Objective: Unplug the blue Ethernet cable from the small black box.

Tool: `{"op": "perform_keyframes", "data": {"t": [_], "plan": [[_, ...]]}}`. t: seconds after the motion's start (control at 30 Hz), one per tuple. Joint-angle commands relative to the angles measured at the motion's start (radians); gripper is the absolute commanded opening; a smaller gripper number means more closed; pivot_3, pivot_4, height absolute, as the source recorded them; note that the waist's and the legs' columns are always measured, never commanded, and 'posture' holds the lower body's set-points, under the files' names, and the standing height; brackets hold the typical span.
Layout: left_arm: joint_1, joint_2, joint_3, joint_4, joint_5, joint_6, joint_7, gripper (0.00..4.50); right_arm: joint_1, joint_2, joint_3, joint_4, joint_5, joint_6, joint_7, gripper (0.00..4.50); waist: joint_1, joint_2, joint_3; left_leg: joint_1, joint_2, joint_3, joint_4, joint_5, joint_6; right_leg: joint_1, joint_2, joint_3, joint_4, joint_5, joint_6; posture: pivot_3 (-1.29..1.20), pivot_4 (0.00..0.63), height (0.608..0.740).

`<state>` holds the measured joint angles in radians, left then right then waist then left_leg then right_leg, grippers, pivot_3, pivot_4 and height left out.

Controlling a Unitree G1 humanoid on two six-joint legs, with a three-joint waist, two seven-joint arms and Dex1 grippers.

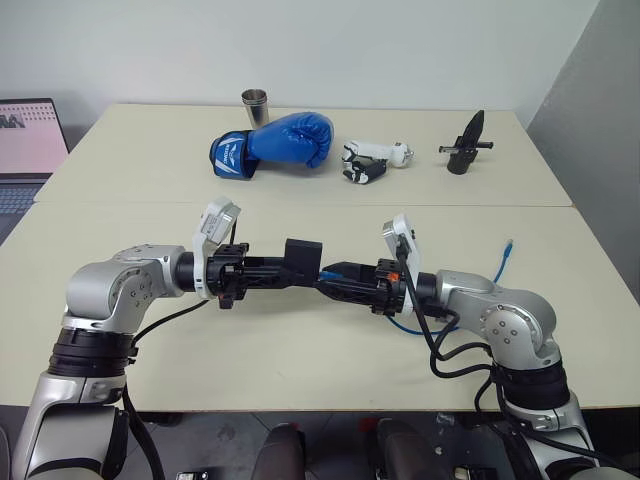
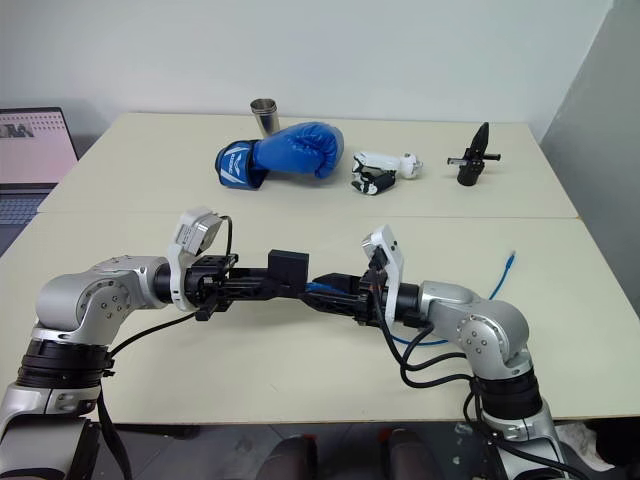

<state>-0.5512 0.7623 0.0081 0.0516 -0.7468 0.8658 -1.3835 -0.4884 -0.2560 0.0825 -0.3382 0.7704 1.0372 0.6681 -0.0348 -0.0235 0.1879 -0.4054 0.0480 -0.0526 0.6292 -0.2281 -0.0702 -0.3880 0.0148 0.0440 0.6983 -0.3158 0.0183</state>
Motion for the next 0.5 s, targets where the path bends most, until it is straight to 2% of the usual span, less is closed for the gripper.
{"op": "perform_keyframes", "data": {"t": [0.03, 0.17, 0.3, 0.5], "plan": [[-0.014, 0.007, 0.026, -0.01, -0.008, -0.009, 0.001, 0.78, -0.001, 0.006, -0.014, -0.009, 0.037, -0.005, 0.001, 1.88, 0.0, 0.0, 0.0, 0.0, 0.0, 0.0, 0.0, 0.0, 0.0, 0.0, 0.0, 0.0, 0.0, 0.0, 0.0, 0.0, 0.15, 0.74], [-0.014, 0.008, 0.025, -0.01, -0.008, -0.007, -0.001, 0.78, 0.001, 0.004, -0.015, -0.012, 0.047, -0.001, 0.008, 0.88, 0.0, 0.0, 0.0, 0.0, 0.0, 0.0, 0.0, 0.0, 0.0, 0.0, 0.0, 0.0, 0.0, 0.0, 0.0, 0.0, 0.15, 0.74], [-0.014, 0.008, 0.023, -0.011, -0.009, -0.003, -0.006, 0.78, 0.0, 0.0, -0.017, -0.013, 0.064, 0.002, 0.01, 0.2, 0.0, 0.0, 0.0, 0.0, 0.0, 0.0, 0.0, 0.0, 0.0, 0.0, 0.0, 0.0, 0.0, 0.0, 0.0, 0.0, 0.15, 0.74], [-0.011, 0.008, 0.018, -0.018, -0.012, 0.003, -0.015, 0.78, -0.007, -0.006, -0.021, -0.012, 0.094, 0.022, 0.015, 0.1, 0.0, 0.0, 0.0, 0.0, 0.0, 0.0, 0.0, 0.0, 0.0, 0.0, 0.0, 0.0, 0.0, 0.0, 0.0, 0.0, 0.15, 0.74]]}}
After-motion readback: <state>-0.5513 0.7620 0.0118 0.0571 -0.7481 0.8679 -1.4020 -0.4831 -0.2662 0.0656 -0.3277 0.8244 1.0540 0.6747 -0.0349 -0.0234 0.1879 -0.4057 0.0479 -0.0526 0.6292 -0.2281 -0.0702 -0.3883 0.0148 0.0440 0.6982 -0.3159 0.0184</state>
